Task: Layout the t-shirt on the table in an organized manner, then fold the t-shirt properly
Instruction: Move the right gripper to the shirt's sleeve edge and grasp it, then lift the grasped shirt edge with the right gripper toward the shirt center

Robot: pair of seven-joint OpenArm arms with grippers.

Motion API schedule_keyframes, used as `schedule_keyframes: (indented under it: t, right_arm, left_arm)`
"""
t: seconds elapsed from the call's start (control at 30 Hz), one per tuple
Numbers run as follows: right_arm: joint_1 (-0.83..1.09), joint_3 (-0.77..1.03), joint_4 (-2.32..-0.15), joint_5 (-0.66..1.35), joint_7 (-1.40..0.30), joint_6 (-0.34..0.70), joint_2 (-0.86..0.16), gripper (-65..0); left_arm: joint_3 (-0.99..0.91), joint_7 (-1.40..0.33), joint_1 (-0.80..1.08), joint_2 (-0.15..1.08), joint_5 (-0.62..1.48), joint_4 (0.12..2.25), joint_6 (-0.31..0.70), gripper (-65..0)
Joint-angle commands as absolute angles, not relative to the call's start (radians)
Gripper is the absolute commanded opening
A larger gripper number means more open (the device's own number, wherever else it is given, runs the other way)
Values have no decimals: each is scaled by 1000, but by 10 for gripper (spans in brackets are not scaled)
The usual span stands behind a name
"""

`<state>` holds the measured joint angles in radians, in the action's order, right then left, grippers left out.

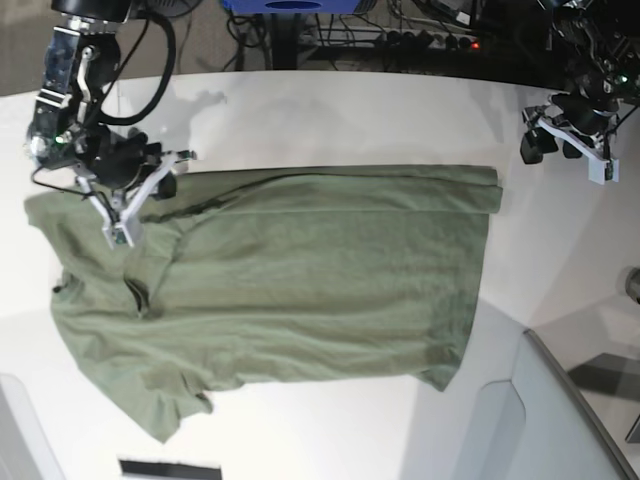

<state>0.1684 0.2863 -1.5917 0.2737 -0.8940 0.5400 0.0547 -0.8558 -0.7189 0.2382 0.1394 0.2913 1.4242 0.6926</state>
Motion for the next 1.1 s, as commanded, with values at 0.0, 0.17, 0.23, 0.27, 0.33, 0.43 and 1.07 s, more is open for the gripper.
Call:
schedule_keyframes:
  t: [0.0, 0.17, 0.23, 0.27, 0.33, 0.43, 1.07]
  right_arm:
    - [156, 263, -1590, 295, -875, 550, 53, -648]
    - [131, 180, -1544, 295, -872, 550, 54, -648]
    - [111, 160, -1503, 298, -871, 550, 56, -648]
    - [101, 154, -1484, 300, -863, 550, 56, -648]
    - [90, 145, -1443, 300, -839, 550, 56, -648]
    - [58, 145, -1386, 300, -822, 550, 56, -648]
    - [-85, 148, -1176, 302, -776, 550, 56, -648]
  left_arm:
    - [-860, -699, 239, 156, 309, 1440, 698, -166]
    - [-860, -699, 246, 157, 309, 1440, 698, -166]
    - [-860, -699, 246, 157, 309, 1440, 698, -166]
    - [-862, -699, 246, 157, 309, 1440, 698, -166]
    - [-863, -699, 246, 157, 309, 1440, 698, -166]
    - [-865, -699, 246, 157, 309, 1440, 698, -166]
    - [-866, -699, 248, 157, 309, 1440, 698, -166]
